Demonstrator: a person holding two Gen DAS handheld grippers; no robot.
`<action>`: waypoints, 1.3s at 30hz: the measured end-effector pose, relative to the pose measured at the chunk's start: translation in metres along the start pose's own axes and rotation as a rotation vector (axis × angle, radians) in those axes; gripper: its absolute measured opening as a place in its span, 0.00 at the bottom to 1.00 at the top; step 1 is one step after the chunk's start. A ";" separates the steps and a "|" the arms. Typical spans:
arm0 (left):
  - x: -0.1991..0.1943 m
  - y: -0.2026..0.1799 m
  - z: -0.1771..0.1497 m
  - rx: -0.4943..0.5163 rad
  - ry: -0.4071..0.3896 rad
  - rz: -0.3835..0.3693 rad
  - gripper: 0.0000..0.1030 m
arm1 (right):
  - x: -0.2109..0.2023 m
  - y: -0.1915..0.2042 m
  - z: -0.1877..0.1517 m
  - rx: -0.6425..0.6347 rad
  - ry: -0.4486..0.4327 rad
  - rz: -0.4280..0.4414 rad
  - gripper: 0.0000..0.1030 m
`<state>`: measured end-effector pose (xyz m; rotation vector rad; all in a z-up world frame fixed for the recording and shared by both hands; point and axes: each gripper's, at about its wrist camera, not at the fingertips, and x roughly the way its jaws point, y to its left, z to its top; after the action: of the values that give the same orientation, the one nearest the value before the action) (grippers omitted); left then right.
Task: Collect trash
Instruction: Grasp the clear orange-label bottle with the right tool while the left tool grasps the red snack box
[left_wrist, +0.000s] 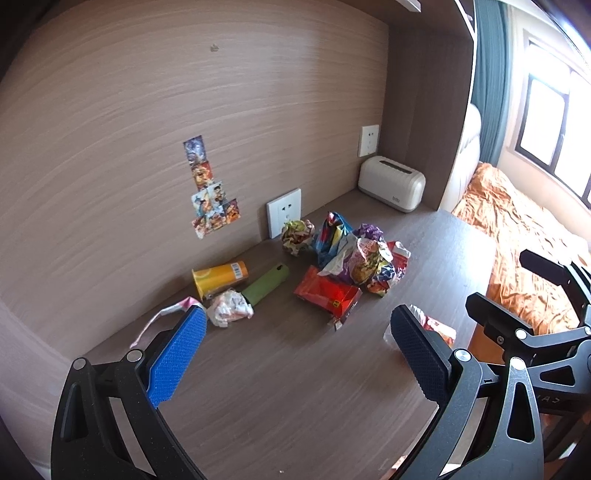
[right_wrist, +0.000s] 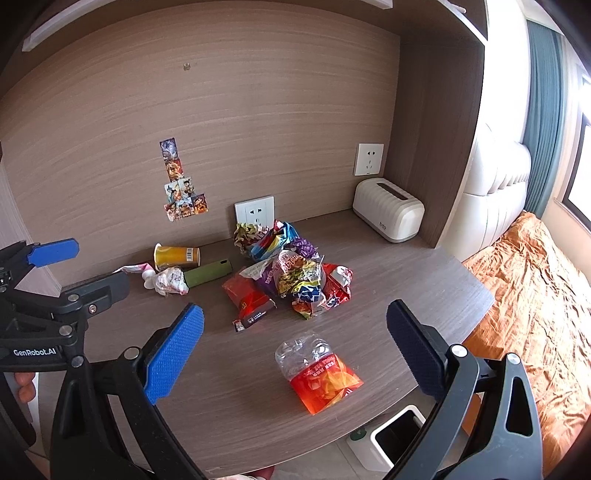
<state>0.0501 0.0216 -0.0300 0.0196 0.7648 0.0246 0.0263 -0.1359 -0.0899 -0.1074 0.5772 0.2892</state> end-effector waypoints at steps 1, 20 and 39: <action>0.003 0.000 0.000 0.001 0.001 -0.004 0.95 | 0.002 -0.001 -0.001 -0.002 0.006 -0.002 0.96; 0.134 -0.037 -0.001 0.033 0.119 -0.113 0.95 | 0.094 -0.026 -0.058 -0.107 0.172 -0.042 0.96; 0.253 -0.047 -0.008 0.319 0.153 -0.147 0.95 | 0.167 -0.039 -0.077 -0.169 0.339 0.056 0.96</action>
<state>0.2280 -0.0175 -0.2120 0.2675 0.9154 -0.2385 0.1309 -0.1467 -0.2455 -0.3078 0.8929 0.3771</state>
